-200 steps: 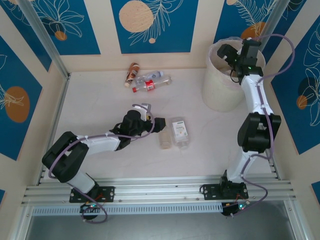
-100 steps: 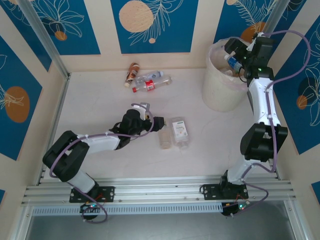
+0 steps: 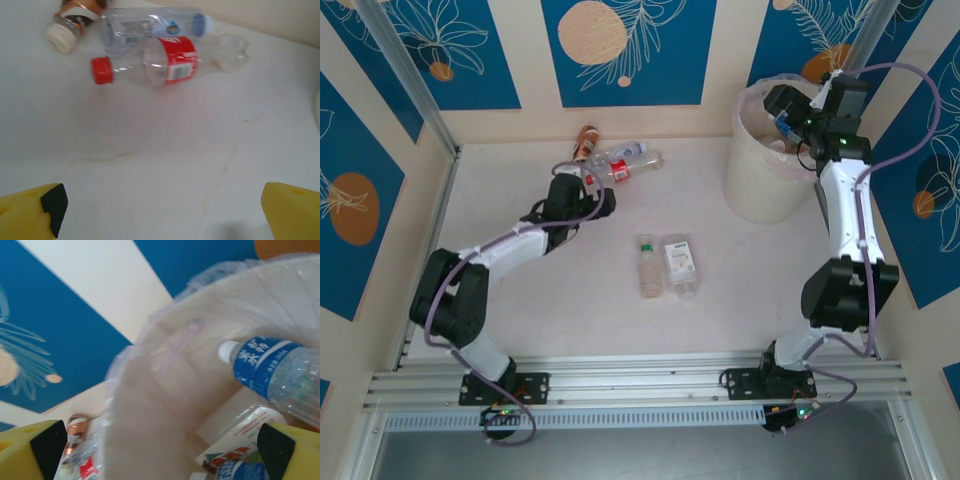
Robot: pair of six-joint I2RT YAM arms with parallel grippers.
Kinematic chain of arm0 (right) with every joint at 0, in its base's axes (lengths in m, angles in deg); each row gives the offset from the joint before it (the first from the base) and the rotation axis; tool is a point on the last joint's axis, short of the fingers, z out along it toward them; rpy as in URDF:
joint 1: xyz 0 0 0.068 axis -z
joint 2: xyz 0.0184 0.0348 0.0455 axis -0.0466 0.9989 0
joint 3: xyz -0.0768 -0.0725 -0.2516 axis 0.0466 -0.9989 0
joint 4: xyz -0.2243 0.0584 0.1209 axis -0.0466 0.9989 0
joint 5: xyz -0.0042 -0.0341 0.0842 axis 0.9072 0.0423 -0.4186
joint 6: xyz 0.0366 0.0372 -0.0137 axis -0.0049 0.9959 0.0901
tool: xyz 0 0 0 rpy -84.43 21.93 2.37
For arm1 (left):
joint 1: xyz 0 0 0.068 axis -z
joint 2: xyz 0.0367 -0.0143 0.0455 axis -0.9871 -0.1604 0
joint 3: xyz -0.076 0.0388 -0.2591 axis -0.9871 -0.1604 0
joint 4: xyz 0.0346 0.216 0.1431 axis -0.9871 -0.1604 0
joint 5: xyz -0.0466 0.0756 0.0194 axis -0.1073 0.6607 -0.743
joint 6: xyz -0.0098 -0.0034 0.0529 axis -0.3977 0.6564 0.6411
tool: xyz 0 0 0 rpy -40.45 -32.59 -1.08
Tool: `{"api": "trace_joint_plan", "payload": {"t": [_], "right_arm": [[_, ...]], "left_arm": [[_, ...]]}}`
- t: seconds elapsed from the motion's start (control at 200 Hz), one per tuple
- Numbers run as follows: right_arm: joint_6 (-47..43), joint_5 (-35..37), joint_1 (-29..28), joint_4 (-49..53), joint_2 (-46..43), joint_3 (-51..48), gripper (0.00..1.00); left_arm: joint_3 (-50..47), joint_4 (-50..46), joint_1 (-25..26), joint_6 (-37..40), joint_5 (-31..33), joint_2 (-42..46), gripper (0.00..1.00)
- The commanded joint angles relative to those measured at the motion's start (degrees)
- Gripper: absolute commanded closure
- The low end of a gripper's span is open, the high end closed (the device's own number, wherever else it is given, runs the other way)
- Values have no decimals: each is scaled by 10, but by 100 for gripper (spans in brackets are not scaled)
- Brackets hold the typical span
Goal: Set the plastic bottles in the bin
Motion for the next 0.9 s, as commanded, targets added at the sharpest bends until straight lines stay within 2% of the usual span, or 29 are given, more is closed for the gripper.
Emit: {"api": "trace_joint_plan", "payload": {"t": [0.0,0.17,0.32,0.47,0.645,0.895], "right_arm": [[13,-60,-6,-36,-68,-42,0],[21,-139,-23,-57,-146,-134,1],[15,-178,-52,-56,-206,-208,1],[9,-162,-82,-47,-246,-264,0],[-2,-141,-90,-18,-267,-292,1],[-21,-111,-93,11,-286,-302,0]], "left_arm": [[77,-93,-28,38,-27,-57,0],[188,-141,-65,66,-69,-141,0],[288,-194,-96,76,-84,-206,0],[411,-261,-116,90,-45,-294,2],[549,-331,-143,86,-72,-395,18],[770,-450,-147,126,-63,-533,27]]}}
